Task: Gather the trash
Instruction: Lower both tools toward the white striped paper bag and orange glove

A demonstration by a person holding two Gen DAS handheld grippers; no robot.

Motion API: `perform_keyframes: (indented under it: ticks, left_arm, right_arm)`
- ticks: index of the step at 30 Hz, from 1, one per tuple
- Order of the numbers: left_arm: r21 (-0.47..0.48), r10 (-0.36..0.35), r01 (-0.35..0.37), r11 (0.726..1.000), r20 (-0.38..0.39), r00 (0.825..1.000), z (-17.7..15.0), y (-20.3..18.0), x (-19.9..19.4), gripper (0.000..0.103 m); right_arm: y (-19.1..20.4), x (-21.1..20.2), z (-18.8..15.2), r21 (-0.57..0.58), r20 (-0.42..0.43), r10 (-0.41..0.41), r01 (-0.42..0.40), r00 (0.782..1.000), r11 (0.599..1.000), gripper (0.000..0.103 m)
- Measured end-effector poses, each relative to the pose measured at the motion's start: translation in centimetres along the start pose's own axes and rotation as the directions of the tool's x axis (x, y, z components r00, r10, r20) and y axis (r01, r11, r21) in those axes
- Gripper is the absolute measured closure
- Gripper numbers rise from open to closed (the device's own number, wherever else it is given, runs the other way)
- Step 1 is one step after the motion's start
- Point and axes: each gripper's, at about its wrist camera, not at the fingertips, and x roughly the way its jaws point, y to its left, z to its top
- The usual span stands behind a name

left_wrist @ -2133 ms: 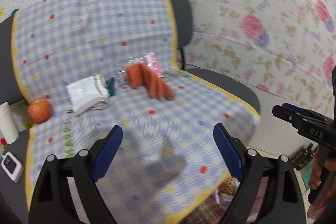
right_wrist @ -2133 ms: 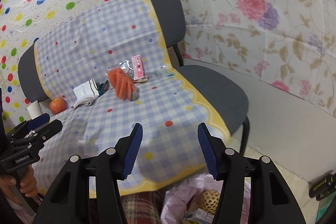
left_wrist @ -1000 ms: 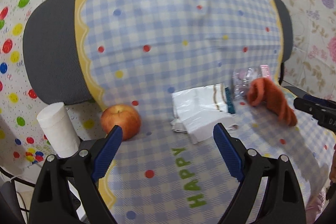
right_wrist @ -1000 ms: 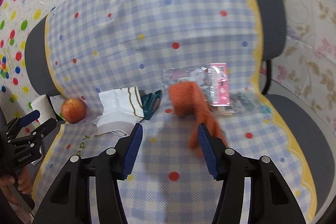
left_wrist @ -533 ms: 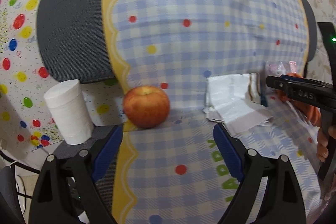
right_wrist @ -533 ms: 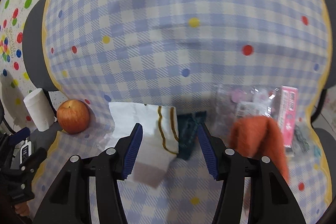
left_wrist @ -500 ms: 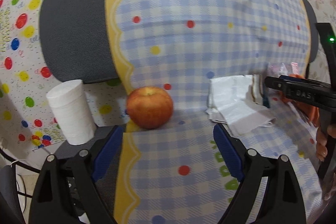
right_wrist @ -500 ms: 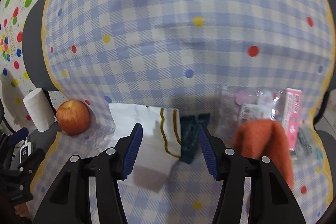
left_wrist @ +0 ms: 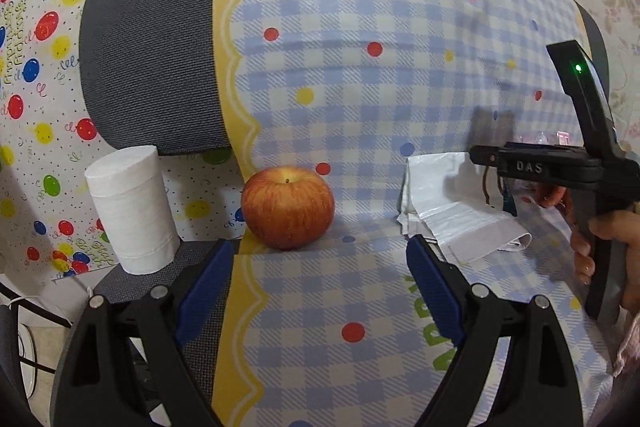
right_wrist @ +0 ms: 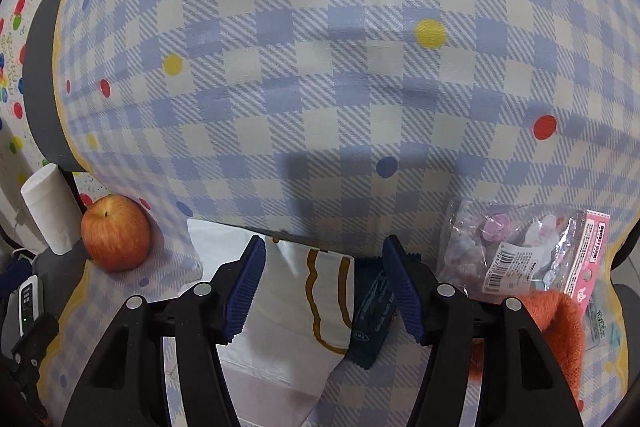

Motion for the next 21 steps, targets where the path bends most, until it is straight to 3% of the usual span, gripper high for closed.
perform_keyframes:
  ticks: [4,6,8,9,10,11,15,21]
  left_arm:
    - [-0.007,-0.014,0.014,1.000,-0.015,1.000,0.0,0.0,0.2,0.017]
    - [-0.012,-0.015,0.015,1.000,-0.019,1.000,0.0,0.1,0.2,0.017]
    - [-0.014,-0.010,0.010,1.000,-0.022,1.000,-0.1,0.1,0.1,0.017]
    - [-0.022,-0.011,0.011,1.000,-0.023,1.000,-0.1,0.1,0.0,0.017]
    - [-0.022,-0.011,0.011,1.000,-0.024,1.000,-0.1,0.2,-0.2,0.017]
    - [-0.022,-0.010,0.009,1.000,-0.023,1.000,-0.1,0.2,-0.3,0.017]
    - [-0.014,0.000,0.000,1.000,-0.018,1.000,-0.1,0.2,-1.1,0.017]
    - [0.000,0.014,-0.014,1.000,-0.008,1.000,0.1,0.1,-2.1,0.017]
  right_arm:
    - [-0.5,0.4,0.5,0.024,-0.014,0.023,-0.023,1.000,0.999,0.043]
    - [-1.1,0.4,0.5,0.045,-0.018,0.036,-0.035,0.999,0.998,0.054]
    - [-1.4,0.1,0.2,0.043,-0.029,0.048,-0.047,0.998,0.998,0.074]
    - [-1.3,-0.1,0.0,0.039,-0.038,0.065,-0.064,0.997,0.997,0.080]
    - [-1.1,-0.5,-0.3,0.031,-0.051,0.086,-0.085,0.995,0.996,0.093]
    - [-1.2,-1.0,-0.6,0.026,-0.061,0.100,-0.098,0.993,0.995,0.097]
    - [0.0,-4.1,-2.4,0.012,-0.078,0.190,-0.189,0.979,0.982,0.098]
    - [3.2,-8.9,-6.5,-0.039,-0.172,0.318,-0.329,0.932,0.943,0.093]
